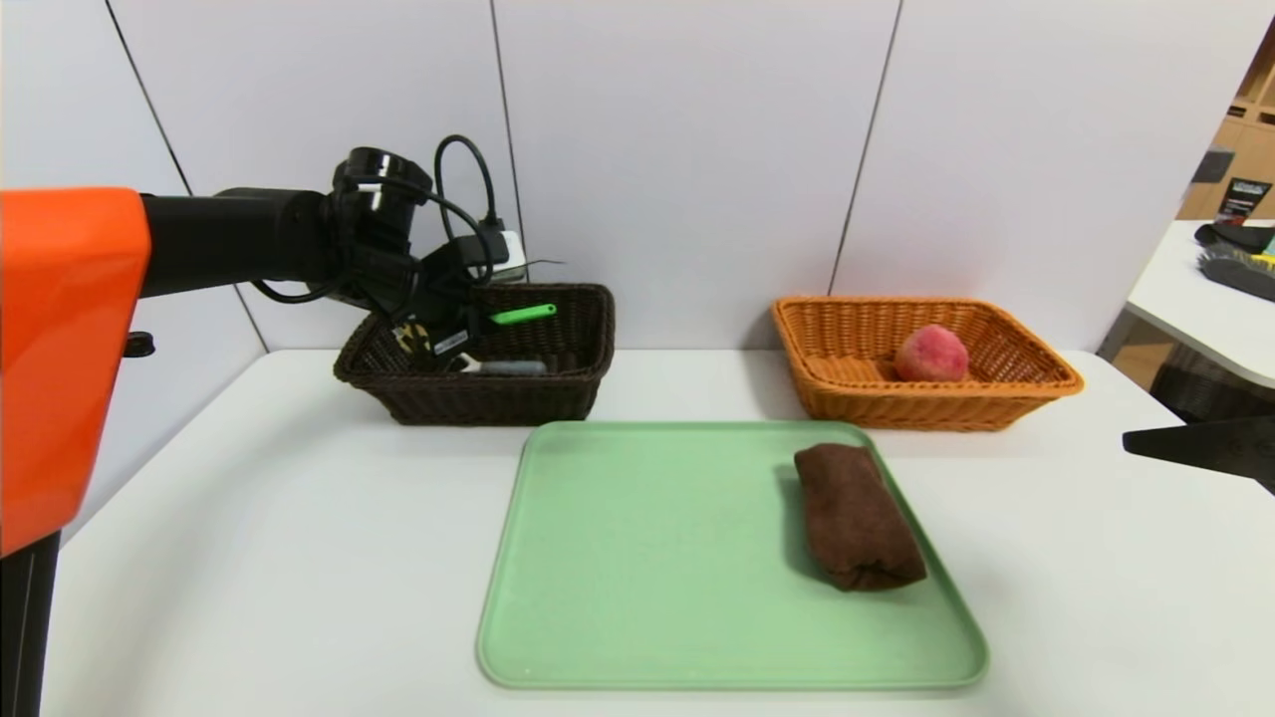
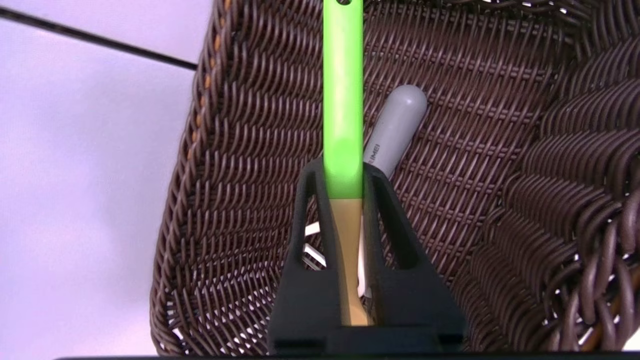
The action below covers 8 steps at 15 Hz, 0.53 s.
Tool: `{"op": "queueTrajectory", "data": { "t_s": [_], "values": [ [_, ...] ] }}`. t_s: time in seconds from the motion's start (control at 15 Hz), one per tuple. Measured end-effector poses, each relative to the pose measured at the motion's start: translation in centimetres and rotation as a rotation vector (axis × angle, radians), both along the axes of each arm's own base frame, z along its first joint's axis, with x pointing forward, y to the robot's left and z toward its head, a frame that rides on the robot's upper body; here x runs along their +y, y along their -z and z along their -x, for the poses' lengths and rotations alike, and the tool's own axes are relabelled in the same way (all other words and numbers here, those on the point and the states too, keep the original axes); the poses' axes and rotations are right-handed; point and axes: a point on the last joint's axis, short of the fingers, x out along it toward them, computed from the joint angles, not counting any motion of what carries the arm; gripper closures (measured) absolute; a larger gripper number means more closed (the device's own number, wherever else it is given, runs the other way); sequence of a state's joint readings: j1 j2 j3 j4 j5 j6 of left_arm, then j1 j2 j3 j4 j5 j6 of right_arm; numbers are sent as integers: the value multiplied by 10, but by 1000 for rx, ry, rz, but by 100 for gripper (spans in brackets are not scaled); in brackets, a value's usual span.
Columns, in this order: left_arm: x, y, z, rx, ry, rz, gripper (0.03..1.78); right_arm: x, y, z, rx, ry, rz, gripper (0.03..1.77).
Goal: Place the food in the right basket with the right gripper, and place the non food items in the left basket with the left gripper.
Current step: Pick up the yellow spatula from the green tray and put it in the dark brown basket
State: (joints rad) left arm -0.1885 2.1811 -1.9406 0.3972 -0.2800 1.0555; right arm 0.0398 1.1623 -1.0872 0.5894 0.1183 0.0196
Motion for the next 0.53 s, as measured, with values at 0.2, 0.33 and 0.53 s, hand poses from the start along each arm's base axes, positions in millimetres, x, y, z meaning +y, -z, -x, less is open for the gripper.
{"op": "queueTrajectory", "data": {
  "t_s": [0.2, 0.33, 0.53],
  "values": [
    [-1, 0, 0, 6, -12, 16, 103, 0, 0, 0, 0, -1, -1, 11],
    [-1, -4, 2, 16, -37, 51, 82, 0, 0, -1, 1, -2, -2, 11],
    [-8, -16, 10, 63, -108, 170, 59, 1, 0, -1, -2, -4, -1, 11]
  ]
}}
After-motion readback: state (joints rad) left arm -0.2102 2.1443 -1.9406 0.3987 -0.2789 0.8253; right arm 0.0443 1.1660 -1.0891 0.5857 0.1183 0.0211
